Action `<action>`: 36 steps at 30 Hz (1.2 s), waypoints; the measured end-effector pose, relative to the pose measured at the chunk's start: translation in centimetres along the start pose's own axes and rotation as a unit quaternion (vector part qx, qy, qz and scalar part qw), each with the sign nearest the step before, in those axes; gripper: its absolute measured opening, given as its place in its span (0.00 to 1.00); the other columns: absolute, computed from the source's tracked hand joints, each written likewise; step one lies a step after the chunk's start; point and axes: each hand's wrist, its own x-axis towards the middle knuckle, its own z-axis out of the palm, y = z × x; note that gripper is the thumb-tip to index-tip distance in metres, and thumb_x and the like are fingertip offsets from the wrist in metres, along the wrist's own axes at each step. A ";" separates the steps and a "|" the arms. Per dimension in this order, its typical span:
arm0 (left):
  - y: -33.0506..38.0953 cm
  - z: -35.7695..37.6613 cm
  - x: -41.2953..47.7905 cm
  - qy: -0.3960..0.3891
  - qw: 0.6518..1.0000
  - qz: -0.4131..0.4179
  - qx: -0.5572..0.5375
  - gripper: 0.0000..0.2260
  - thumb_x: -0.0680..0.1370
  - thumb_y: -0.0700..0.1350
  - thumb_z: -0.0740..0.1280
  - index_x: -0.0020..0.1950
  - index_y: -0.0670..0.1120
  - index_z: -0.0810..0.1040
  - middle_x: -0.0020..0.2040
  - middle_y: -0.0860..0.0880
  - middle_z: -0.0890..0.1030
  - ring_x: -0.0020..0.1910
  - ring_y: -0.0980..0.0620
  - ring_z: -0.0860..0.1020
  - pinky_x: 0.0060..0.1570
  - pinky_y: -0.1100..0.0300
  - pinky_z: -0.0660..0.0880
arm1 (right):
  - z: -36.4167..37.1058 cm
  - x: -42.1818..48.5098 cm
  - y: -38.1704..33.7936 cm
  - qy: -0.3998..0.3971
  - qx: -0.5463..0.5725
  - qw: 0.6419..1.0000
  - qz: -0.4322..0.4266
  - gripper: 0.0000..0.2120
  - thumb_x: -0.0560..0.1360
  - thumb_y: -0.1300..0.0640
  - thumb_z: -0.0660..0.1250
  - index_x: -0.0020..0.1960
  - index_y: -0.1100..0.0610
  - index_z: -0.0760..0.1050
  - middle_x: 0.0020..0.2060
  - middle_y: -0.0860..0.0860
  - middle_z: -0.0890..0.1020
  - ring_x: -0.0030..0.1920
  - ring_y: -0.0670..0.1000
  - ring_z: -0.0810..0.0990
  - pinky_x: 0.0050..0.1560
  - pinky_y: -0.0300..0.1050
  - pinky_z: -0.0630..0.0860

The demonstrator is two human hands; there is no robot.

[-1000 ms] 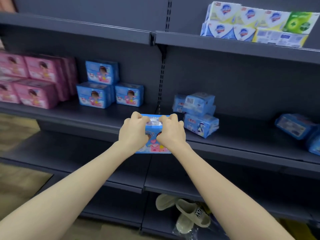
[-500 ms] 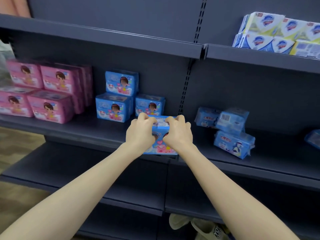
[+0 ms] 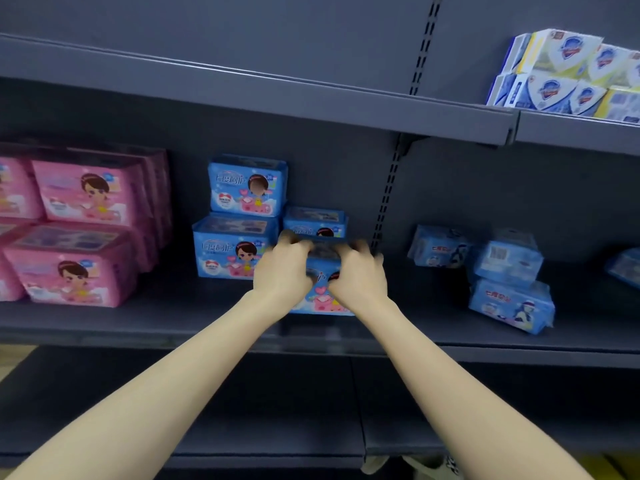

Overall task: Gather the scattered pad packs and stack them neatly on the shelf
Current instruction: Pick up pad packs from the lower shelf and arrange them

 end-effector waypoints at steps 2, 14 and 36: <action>-0.4 0.2 0.7 -0.005 1.000 0.008 0.006 0.20 0.74 0.46 0.68 0.66 0.49 0.72 0.65 0.46 0.68 0.57 0.41 0.74 0.48 0.52 0.73 | 0.3 0.5 -0.1 0.005 -0.008 1.000 0.002 0.27 0.71 0.61 0.66 0.69 0.54 0.67 0.65 0.56 0.66 0.61 0.63 0.67 0.55 0.48 0.70; -0.2 0.6 5.7 -0.004 0.999 0.036 0.004 0.21 0.76 0.47 0.67 0.69 0.50 0.69 0.67 0.47 0.66 0.63 0.43 0.70 0.58 0.51 0.73 | 0.3 5.0 1.1 0.047 -0.028 0.998 -0.011 0.26 0.74 0.61 0.61 0.71 0.50 0.64 0.69 0.52 0.64 0.63 0.62 0.65 0.54 0.47 0.72; -0.7 -1.1 17.7 0.091 0.989 0.113 0.029 0.24 0.71 0.42 0.71 0.66 0.47 0.72 0.65 0.41 0.69 0.60 0.39 0.72 0.56 0.51 0.71 | -2.1 16.5 0.6 0.149 -0.059 0.984 -0.074 0.25 0.76 0.59 0.63 0.71 0.52 0.64 0.69 0.54 0.62 0.65 0.63 0.63 0.63 0.50 0.66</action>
